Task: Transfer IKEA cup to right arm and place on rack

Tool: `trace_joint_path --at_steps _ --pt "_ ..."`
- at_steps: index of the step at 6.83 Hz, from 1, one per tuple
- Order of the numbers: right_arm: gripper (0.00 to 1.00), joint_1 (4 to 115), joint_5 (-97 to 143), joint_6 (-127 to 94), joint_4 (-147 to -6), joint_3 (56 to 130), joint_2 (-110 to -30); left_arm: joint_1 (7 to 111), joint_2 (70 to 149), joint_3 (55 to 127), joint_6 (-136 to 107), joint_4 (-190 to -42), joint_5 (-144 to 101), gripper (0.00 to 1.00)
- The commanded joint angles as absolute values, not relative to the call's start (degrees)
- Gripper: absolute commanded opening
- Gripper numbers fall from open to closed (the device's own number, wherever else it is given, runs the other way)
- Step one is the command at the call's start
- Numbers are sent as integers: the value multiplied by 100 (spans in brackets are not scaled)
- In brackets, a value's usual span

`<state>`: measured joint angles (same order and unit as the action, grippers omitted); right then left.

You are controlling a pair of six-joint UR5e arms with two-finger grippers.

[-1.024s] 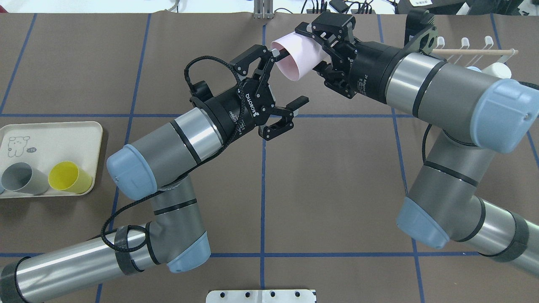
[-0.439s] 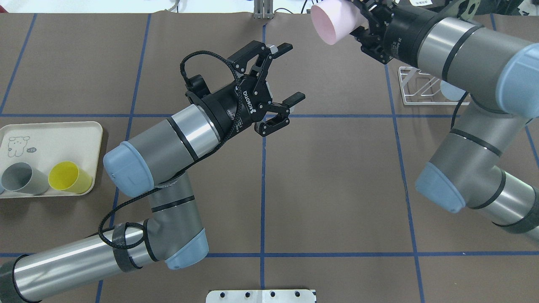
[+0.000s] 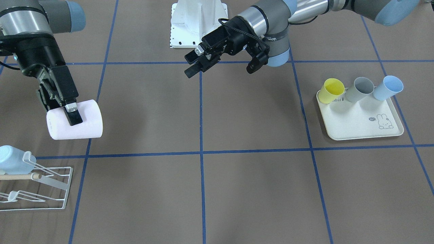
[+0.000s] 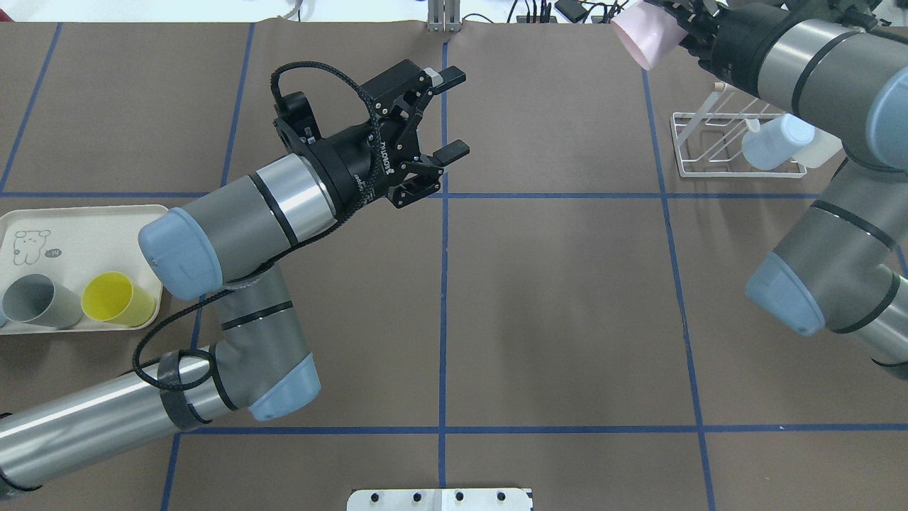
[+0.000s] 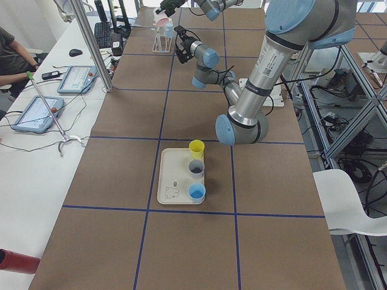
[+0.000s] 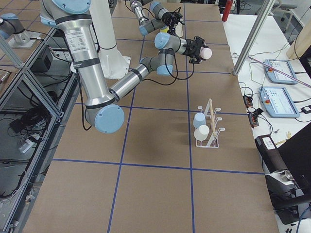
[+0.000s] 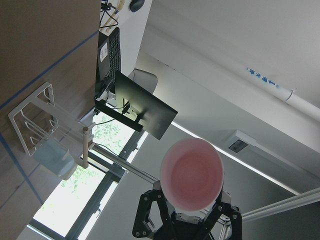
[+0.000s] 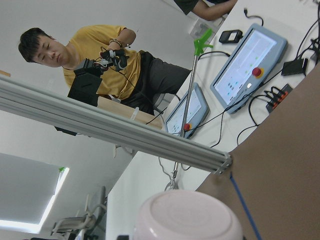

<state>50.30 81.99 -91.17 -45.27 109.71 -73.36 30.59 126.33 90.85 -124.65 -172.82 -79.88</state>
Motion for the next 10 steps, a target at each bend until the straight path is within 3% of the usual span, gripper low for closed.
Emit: trace_joint_path --at_steps 1,6,10 --pt "0 5071 7361 -7871 -5541 10977 -7400 3549 12359 9105 -11911 -16772 -8690 100" --pt "0 4168 4830 -7348 -8011 10978 -7576 3744 11857 9105 -10942 -16550 -8956 100" --pt "0 4096 4755 -7444 -8051 10426 -7612 3735 11839 9097 -10942 -16550 -8947 100"
